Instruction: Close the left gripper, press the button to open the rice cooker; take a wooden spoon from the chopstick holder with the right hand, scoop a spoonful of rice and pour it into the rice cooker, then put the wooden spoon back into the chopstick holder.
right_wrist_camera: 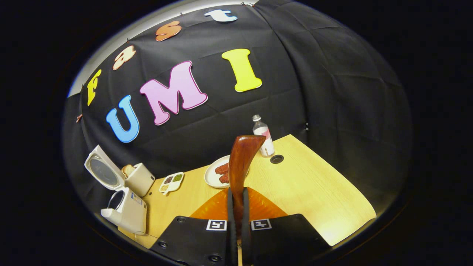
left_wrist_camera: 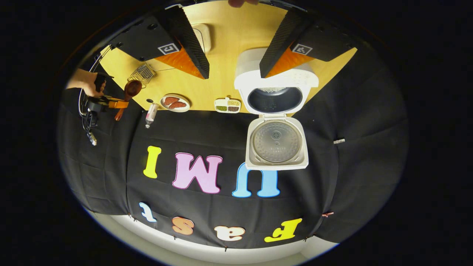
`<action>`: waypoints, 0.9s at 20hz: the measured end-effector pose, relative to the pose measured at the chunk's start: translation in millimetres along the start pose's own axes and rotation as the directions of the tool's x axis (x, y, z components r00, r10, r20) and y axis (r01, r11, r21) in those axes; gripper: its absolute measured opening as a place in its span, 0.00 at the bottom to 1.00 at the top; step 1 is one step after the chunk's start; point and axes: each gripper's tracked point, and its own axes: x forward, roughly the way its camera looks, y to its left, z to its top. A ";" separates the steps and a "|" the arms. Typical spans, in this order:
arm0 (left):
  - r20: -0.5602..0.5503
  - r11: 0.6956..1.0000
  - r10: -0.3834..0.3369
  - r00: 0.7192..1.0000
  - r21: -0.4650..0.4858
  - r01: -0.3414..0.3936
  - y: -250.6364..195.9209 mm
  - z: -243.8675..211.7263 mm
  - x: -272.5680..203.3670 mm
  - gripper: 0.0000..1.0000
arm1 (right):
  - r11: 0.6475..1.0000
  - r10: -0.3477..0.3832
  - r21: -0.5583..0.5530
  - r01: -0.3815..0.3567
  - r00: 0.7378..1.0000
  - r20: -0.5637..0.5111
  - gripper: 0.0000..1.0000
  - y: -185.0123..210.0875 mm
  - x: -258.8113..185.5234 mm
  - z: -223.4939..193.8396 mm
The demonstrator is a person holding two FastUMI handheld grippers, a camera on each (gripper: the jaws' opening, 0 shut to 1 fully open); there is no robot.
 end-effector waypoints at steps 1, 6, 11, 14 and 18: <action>-0.004 1.000 0.001 1.000 0.000 -0.001 -2.8 -0.5 0.8 0.95 | 1.000 0.010 -0.003 -0.010 1.000 -0.008 0.09 2.0 2.3 -4.9; -0.018 1.000 0.026 0.999 0.008 -0.026 -0.7 -4.4 0.2 0.95 | 1.000 0.014 -0.015 -0.015 0.999 -0.041 0.10 1.5 12.5 -26.1; -0.033 0.999 0.041 0.999 -0.001 -0.041 3.0 -10.1 -1.0 0.95 | 0.999 -0.002 0.034 0.004 0.998 -0.066 0.16 -9.2 12.8 -40.8; -0.036 0.999 0.036 0.999 0.019 -0.035 2.0 -9.6 -1.7 0.95 | 0.998 -0.026 0.059 0.030 0.998 -0.058 0.28 -18.7 9.2 -37.1; -0.030 0.999 0.026 0.999 0.032 -0.025 3.7 -2.3 -0.6 0.95 | 0.998 -0.022 0.065 0.026 0.998 -0.055 0.59 -18.5 -1.6 -34.4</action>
